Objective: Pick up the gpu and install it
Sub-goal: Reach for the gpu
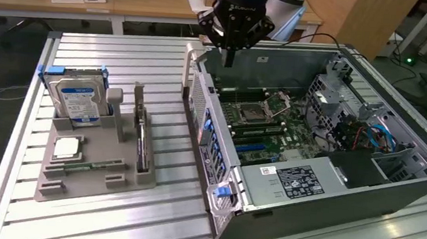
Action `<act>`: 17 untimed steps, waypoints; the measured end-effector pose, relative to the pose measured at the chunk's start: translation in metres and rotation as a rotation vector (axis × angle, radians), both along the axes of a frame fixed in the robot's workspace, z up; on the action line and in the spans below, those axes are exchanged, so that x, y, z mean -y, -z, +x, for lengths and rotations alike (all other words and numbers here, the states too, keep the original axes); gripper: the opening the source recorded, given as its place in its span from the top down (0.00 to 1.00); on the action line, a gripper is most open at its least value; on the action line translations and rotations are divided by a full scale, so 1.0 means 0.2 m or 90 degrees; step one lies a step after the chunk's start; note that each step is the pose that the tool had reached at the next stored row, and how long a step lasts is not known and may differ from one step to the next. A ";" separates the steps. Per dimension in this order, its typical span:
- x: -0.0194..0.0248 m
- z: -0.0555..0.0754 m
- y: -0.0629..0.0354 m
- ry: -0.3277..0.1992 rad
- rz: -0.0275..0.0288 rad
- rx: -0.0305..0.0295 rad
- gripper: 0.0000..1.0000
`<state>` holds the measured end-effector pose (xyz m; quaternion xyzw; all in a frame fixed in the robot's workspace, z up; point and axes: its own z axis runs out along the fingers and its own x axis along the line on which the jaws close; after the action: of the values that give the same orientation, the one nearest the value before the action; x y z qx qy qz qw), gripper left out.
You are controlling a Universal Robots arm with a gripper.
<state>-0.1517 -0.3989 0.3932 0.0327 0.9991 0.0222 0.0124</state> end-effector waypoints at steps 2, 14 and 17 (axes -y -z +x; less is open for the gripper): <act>0.000 -0.03 0.000 0.000 -0.0001 -0.0001 0.89; 0.000 -0.26 0.000 -0.002 -0.0001 -0.0001 0.89; 0.001 -0.32 0.000 -0.002 0.0000 0.0000 0.89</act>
<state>-0.2149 -0.3990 0.3933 0.0315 0.9992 0.0222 0.0124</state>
